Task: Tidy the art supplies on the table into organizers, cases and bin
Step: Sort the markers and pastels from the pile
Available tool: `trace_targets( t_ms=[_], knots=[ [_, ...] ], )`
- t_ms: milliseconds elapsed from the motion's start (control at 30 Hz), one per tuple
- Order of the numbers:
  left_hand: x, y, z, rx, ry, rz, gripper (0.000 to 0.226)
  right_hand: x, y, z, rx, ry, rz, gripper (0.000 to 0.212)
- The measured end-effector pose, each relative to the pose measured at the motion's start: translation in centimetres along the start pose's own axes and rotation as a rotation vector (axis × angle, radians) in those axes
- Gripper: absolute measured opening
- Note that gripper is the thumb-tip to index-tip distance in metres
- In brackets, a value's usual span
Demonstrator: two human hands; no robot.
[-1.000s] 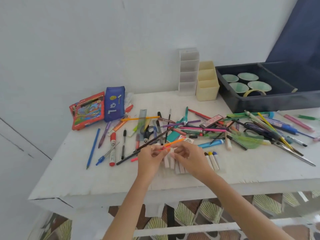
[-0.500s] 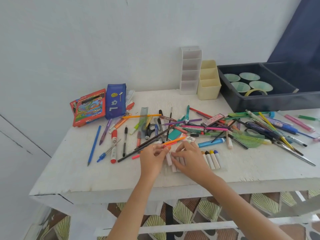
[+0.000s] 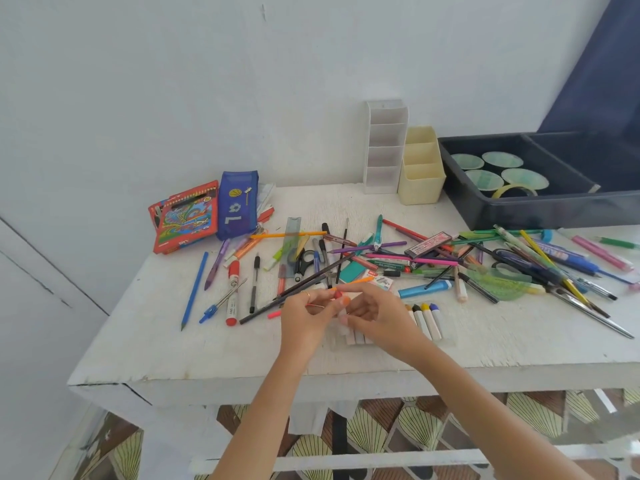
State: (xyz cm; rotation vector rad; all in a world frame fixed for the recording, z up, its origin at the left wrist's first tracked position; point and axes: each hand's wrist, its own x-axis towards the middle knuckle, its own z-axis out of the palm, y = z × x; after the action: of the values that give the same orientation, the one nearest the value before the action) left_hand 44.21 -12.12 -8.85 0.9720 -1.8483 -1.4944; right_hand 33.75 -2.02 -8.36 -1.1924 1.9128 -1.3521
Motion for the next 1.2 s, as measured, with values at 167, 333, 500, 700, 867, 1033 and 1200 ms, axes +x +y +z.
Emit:
trace_targets(
  t_ms=[167, 333, 500, 700, 867, 1033, 1200],
  knots=[
    [-0.6, -0.7, -0.2, 0.076, 0.109, 0.046, 0.013, 0.0, 0.3, 0.3, 0.045, 0.075, -0.003, 0.039],
    [-1.1, -2.1, -0.3, 0.135, 0.070, 0.004, 0.015, 0.4, 1.0, 0.5, -0.245, 0.088, -0.061, 0.032],
    [-1.1, -2.2, -0.3, 0.091, 0.084, -0.027, 0.016, 0.8, 2.2, 1.0, -0.637, 0.060, -0.112, 0.035],
    [-1.2, -2.3, 0.0, 0.026, 0.130, -0.063, 0.014, -0.1, 2.0, 1.3, -0.876, 0.099, -0.220, 0.040],
    [-1.4, -2.2, 0.1, 0.061, 0.139, -0.041, 0.015, -0.5, 2.1, 1.8, -0.886, 0.127, -0.224, 0.035],
    [-1.6, -1.1, 0.9, 0.189, 0.214, 0.150, 0.008, -0.5, 2.3, 1.2, -0.613, 0.225, -0.201, 0.021],
    [-0.7, 0.8, 2.9, 0.186, 0.144, 0.224, 0.010, -1.1, 2.4, -0.8, -0.507, 0.351, -0.222, 0.017]
  ],
)
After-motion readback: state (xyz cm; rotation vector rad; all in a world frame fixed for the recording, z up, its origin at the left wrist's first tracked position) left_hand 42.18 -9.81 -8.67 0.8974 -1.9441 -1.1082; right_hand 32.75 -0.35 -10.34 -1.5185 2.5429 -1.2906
